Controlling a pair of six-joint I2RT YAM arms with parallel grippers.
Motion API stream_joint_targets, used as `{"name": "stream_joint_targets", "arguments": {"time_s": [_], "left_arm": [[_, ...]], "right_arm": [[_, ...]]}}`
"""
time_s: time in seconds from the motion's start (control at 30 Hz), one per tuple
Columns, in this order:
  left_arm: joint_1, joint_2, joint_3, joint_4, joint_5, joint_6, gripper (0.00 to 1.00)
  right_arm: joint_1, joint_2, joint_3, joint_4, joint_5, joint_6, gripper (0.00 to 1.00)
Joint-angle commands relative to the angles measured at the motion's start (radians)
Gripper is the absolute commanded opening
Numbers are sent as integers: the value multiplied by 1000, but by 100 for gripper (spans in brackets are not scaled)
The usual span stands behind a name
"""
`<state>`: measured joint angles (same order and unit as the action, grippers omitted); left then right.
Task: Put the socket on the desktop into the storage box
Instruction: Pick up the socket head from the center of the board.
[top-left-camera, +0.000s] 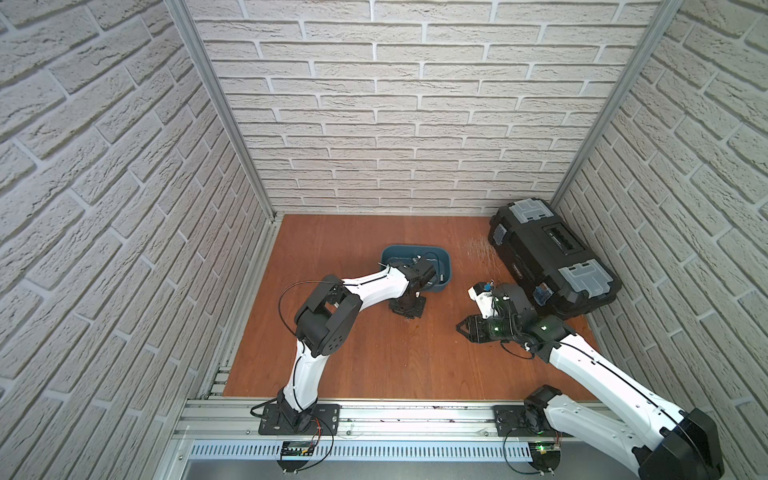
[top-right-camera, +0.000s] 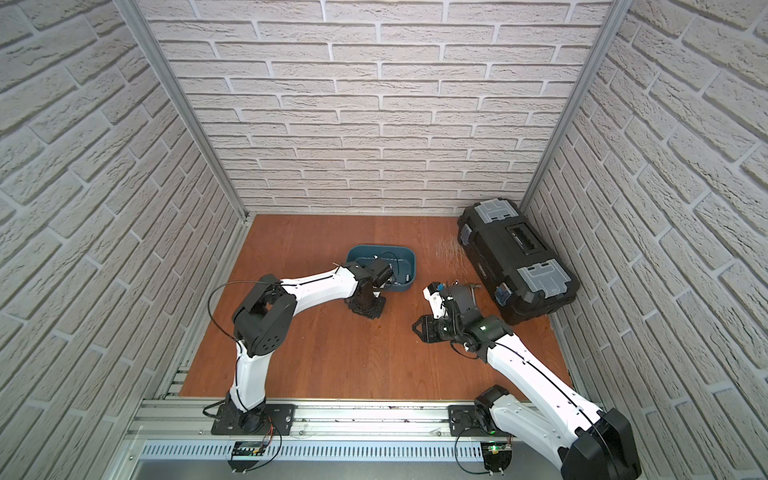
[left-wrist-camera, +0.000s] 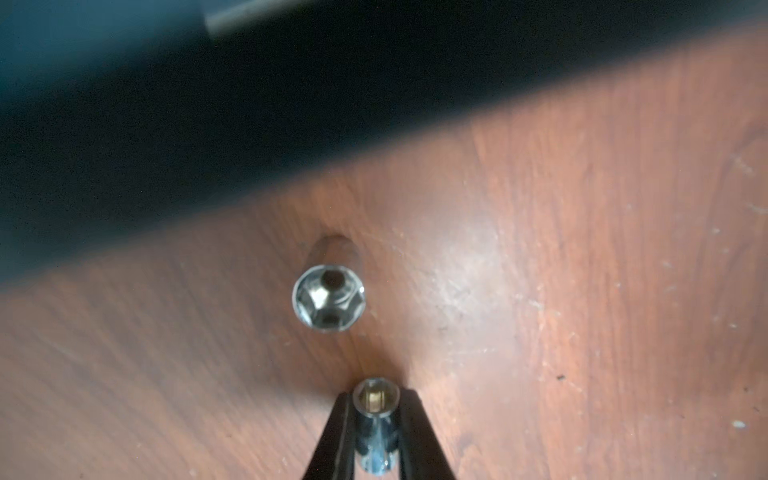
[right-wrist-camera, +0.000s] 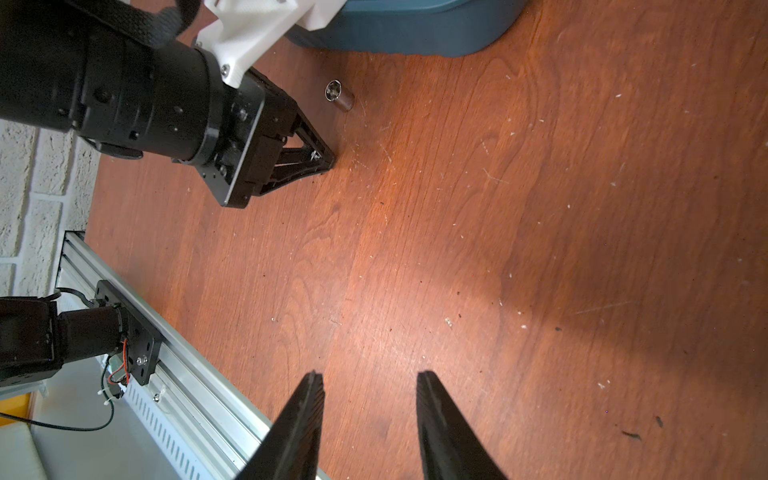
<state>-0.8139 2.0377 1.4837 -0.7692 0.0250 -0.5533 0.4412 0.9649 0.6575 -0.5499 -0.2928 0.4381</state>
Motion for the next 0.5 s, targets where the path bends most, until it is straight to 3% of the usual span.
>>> {"name": "stream_joint_targets", "arguments": {"time_s": [0.0, 0.33, 0.47], "left_arm": [[-5, -78, 13, -45, 5, -8, 14], [52, -146, 52, -44, 44, -31, 15], [117, -141, 92, -39, 96, -35, 15]], "right_arm": [[10, 16, 37, 15, -10, 1, 43], [31, 111, 157, 21, -34, -21, 43], [33, 168, 197, 46, -59, -28, 43]]}}
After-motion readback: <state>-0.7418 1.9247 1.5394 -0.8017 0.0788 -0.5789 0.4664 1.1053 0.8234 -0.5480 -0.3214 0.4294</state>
